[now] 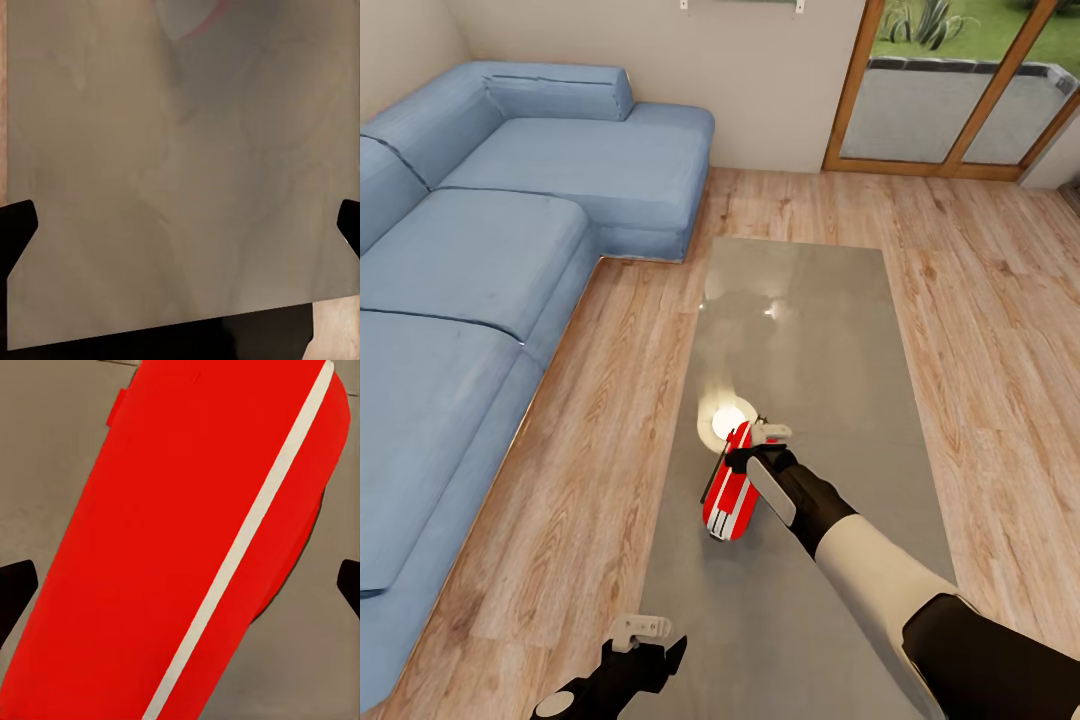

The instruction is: Turn on the radio receiver that's on the table in the living room.

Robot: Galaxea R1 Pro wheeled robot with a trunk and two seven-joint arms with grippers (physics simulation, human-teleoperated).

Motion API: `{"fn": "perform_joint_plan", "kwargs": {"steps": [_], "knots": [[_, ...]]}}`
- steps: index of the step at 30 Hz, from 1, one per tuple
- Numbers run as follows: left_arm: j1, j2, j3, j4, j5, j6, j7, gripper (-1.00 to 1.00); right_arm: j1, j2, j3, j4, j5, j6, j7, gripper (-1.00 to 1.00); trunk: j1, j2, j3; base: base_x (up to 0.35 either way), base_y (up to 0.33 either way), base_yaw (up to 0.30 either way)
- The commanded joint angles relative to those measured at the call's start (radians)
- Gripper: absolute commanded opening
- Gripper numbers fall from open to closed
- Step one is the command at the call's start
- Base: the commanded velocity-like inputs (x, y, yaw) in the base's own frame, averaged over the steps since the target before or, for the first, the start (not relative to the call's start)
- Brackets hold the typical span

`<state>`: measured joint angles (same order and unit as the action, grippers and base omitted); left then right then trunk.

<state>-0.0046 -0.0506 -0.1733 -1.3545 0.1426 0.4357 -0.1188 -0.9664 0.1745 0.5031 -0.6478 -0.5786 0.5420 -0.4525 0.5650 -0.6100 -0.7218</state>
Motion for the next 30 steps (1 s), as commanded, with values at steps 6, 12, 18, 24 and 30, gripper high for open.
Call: {"fn": "perform_joint_plan", "kwargs": {"steps": [6, 12, 18, 24, 30], "knots": [[0.0, 0.0, 0.0, 0.0, 0.0, 0.0, 0.0, 1.0, 0.0, 0.0, 0.0, 0.0, 0.0, -0.002, 0.0, -1.0, 0.0, 0.0, 0.0, 0.0, 0.0, 0.0], [0.0, 0.0, 0.0, 0.0, 0.0, 0.0, 0.001, 1.0, 0.0, 0.0, 0.0, 0.0, 0.0, -0.002, 0.0, -1.0, 0.0, 0.0, 0.0, 0.0, 0.0, 0.0], [0.0, 0.0, 0.0, 0.001, 0.0, 0.0, 0.0, 1.0, 0.0, 0.0, 0.0, 0.0, 0.0, -0.002, 0.0, -1.0, 0.0, 0.0, 0.0, 0.0, 0.0, 0.0], [0.0, 0.0, 0.0, 0.001, 0.0, 0.0, 0.001, 1.0, 0.0, 0.0, 0.0, -0.029, 0.002, 0.008, 0.0, -1.0, 0.0, 0.0, 0.0, 0.0, 0.0, 0.0], [0.0, 0.0, 0.0, 0.002, 0.0, 0.0, 0.0, 1.0, 0.0, 0.0, -0.01, -0.269, 0.006, 0.147, -0.007, -1.0, 0.0, 0.0, 0.0, 0.0, 0.0, 0.0]]}}
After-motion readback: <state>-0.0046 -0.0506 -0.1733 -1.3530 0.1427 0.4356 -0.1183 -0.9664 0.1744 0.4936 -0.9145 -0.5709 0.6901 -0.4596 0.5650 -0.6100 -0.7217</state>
